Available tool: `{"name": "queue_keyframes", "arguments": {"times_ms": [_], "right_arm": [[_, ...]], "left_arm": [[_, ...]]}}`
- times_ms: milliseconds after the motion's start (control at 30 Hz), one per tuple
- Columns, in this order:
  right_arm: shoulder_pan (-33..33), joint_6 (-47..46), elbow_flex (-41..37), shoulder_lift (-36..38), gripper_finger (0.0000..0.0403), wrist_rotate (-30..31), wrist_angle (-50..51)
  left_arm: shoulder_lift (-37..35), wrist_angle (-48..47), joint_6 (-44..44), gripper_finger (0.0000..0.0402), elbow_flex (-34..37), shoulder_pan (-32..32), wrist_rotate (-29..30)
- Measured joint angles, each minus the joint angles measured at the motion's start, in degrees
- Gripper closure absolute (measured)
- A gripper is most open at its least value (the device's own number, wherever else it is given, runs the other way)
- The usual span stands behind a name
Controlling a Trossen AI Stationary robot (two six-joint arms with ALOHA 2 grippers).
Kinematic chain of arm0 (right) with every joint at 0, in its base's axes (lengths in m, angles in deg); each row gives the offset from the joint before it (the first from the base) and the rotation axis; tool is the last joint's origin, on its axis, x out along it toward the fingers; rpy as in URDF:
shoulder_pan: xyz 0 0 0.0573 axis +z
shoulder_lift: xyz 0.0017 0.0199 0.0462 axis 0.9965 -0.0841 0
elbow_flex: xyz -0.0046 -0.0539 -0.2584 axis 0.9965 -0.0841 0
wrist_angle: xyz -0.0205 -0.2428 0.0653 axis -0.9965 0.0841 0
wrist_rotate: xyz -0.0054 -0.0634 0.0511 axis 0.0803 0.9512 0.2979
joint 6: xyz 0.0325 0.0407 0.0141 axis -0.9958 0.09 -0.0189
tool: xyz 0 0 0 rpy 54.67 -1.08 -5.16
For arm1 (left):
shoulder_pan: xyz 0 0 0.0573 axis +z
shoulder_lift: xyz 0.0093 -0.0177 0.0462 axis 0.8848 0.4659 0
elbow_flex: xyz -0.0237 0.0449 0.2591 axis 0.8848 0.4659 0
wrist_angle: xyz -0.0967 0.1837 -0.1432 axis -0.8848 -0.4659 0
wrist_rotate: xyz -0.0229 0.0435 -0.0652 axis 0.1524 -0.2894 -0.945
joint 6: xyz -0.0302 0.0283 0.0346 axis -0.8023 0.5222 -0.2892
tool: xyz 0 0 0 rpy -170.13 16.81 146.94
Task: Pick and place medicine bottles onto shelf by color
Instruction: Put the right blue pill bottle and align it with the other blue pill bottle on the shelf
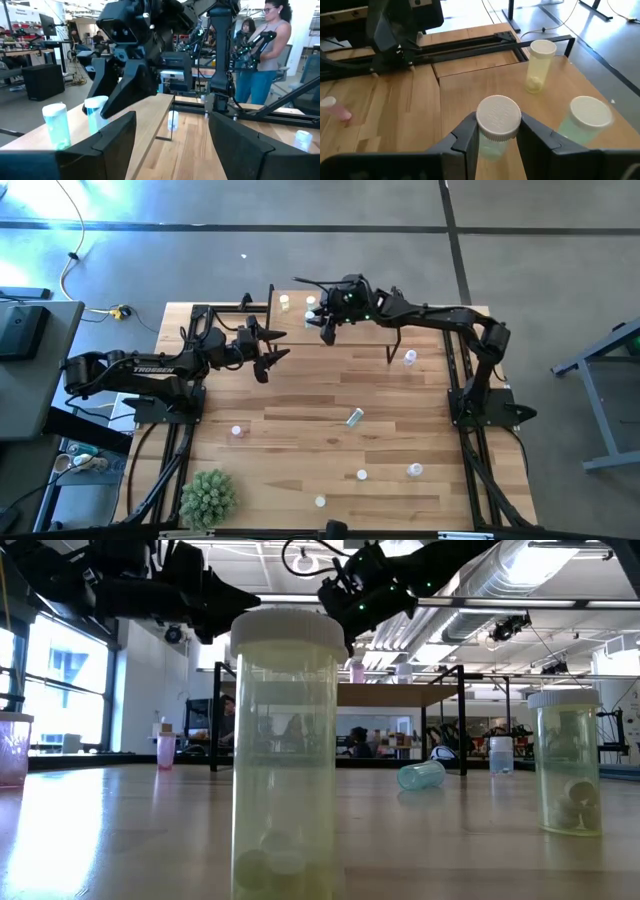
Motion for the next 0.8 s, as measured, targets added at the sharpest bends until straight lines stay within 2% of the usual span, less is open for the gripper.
{"name": "queue_keyframes", "arguments": {"times_ms": [433,800], "right_arm": [[0.3,1.5,0.1,-1.6,0.0301,5.7,0.0],[0.3,1.5,0.1,-1.6,0.0285,5.9,1.0]], "left_arm": [[0.0,-0.2,0.0,0.0163,0.0,0.0,0.1],[0.0,-0.4,0.0,0.0163,0.0,0.0,0.1]]}}
